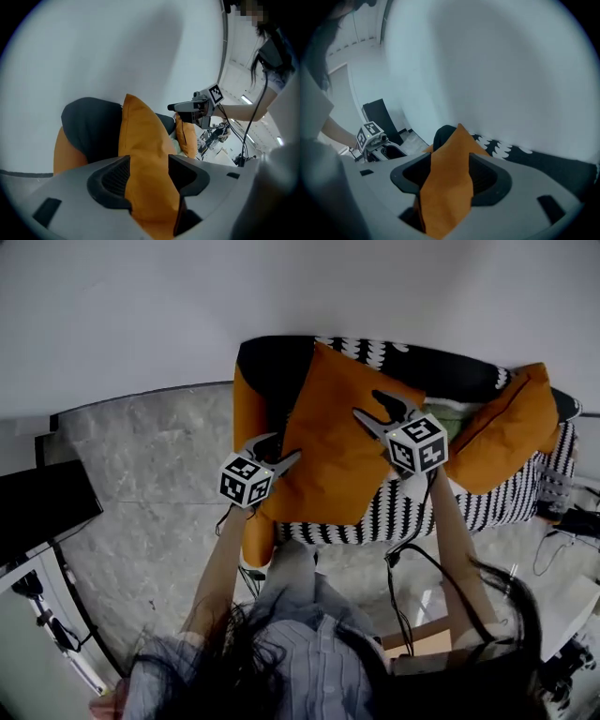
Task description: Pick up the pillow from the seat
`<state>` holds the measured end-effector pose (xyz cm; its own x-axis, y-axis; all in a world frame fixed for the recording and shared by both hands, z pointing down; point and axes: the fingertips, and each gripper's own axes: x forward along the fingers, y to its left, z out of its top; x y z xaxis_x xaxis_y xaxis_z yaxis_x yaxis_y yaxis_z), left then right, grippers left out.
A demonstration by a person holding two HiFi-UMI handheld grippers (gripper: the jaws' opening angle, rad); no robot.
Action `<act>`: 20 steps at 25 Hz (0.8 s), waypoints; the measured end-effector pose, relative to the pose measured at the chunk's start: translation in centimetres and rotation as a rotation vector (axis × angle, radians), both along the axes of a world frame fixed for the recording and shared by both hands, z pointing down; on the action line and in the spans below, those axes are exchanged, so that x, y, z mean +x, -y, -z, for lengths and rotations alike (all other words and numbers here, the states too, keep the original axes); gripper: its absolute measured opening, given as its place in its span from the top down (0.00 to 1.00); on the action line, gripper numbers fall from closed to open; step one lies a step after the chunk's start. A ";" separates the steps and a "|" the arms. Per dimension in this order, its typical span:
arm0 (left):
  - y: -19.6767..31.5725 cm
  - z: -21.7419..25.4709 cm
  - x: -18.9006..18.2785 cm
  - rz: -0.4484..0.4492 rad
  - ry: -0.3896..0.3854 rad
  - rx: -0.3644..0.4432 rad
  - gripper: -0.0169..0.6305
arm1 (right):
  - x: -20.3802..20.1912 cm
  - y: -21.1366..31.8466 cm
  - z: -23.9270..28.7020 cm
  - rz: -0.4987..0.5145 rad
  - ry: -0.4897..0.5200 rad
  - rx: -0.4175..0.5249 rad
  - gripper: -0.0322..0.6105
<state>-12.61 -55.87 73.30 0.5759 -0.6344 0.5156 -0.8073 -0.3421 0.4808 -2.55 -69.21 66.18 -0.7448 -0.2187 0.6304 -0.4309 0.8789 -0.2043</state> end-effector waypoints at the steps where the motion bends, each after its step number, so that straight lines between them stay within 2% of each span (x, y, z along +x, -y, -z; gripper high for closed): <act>1: 0.3 -0.5 -0.1 0.006 -0.021 -0.012 0.59 | -0.3 1.0 -0.6 0.007 -0.019 0.010 0.57; 4: 1.2 -1.8 -0.4 0.030 -0.084 -0.045 0.58 | -1.2 3.6 -1.9 0.036 -0.056 0.016 0.53; 9: 2.7 -3.0 -0.6 0.073 -0.190 -0.072 0.50 | -2.5 5.2 -4.4 0.207 -0.176 0.000 0.48; 12: 3.6 -3.5 -0.3 0.078 -0.245 -0.085 0.48 | -3.0 5.8 -5.9 0.265 -0.226 -0.050 0.46; 17: 4.2 -4.6 0.7 0.057 -0.227 -0.110 0.48 | -3.6 5.8 -7.7 0.281 -0.254 -0.169 0.46; 20: 4.3 -5.3 1.0 0.073 -0.214 -0.115 0.48 | -3.9 5.6 -8.3 0.291 -0.270 -0.179 0.46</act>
<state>-11.57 -60.18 78.56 0.6348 -0.6222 0.4581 -0.7034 -0.2199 0.6760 -6.43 -74.83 74.49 -0.5622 0.1067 0.8201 -0.2293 0.9327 -0.2785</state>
